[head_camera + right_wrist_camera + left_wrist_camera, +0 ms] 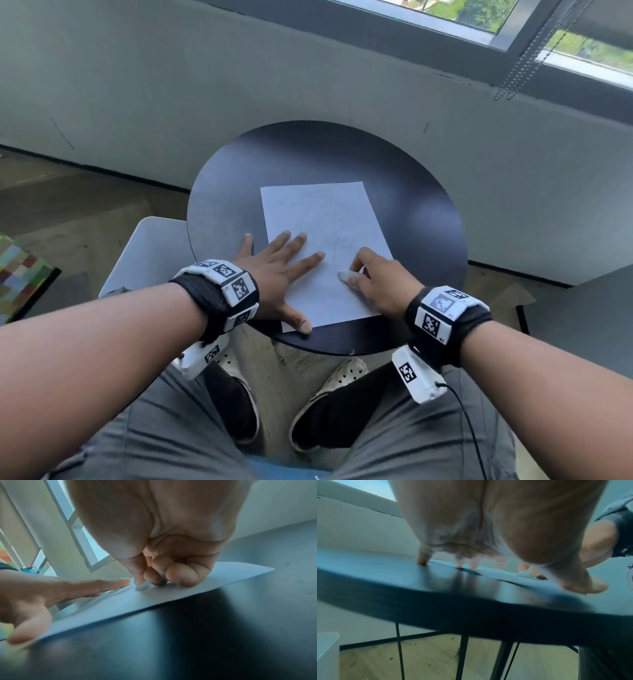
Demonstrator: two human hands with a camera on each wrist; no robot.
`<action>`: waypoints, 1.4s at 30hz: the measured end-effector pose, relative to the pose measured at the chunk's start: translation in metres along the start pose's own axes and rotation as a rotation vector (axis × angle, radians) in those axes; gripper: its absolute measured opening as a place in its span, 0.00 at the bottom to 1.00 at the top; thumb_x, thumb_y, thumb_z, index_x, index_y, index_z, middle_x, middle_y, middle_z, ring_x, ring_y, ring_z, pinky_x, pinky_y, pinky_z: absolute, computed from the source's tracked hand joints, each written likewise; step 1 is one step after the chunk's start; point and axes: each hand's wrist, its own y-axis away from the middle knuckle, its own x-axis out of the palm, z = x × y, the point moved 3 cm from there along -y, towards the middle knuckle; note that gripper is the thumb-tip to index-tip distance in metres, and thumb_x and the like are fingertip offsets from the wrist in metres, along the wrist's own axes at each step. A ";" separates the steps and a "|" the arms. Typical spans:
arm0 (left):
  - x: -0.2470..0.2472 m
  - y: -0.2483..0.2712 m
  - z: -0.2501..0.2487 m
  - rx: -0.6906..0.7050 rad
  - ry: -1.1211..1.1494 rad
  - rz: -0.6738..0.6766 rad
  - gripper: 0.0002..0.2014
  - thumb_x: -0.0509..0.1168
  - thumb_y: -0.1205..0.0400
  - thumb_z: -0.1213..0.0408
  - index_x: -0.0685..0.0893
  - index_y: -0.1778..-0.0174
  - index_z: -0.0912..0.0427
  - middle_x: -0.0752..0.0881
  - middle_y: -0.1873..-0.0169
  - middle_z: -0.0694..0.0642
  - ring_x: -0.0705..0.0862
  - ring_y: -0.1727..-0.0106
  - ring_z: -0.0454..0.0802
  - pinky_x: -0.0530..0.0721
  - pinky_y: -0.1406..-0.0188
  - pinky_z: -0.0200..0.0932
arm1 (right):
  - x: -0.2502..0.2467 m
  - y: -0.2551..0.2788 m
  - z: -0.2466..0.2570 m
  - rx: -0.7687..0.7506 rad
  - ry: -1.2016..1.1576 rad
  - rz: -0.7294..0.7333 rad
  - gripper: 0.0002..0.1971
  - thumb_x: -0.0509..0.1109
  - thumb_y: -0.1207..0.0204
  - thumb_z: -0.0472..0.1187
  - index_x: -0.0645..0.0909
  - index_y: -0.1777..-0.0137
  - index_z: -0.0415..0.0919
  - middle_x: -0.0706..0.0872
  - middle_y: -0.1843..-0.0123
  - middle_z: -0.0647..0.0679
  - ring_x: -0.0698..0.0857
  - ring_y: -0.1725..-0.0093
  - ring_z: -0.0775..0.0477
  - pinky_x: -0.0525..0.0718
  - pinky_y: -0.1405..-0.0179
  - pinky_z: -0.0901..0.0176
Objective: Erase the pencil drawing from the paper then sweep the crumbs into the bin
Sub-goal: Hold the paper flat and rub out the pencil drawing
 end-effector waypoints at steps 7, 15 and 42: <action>0.004 0.006 0.011 -0.047 -0.006 -0.055 0.61 0.54 0.41 0.13 0.34 0.17 0.33 0.30 0.15 0.52 0.29 0.15 0.53 0.39 0.19 0.71 | 0.003 0.008 0.014 0.024 0.162 -0.001 0.15 0.58 0.16 0.59 0.69 0.47 0.47 0.83 0.51 0.45 0.83 0.52 0.40 0.82 0.48 0.46; 0.003 -0.001 0.009 -0.019 -0.024 -0.022 0.62 0.50 0.45 0.11 0.32 0.19 0.30 0.27 0.16 0.49 0.29 0.15 0.55 0.42 0.23 0.78 | 0.021 0.000 0.045 -0.205 0.222 0.074 0.10 0.58 0.15 0.57 0.69 0.44 0.52 0.85 0.48 0.43 0.82 0.52 0.38 0.83 0.47 0.44; 0.002 -0.001 0.008 -0.023 -0.027 -0.014 0.61 0.52 0.44 0.11 0.32 0.19 0.31 0.28 0.15 0.50 0.30 0.14 0.56 0.45 0.23 0.81 | 0.027 0.008 0.057 -0.344 0.274 0.061 0.08 0.58 0.14 0.46 0.71 0.40 0.44 0.84 0.50 0.44 0.81 0.51 0.37 0.79 0.56 0.47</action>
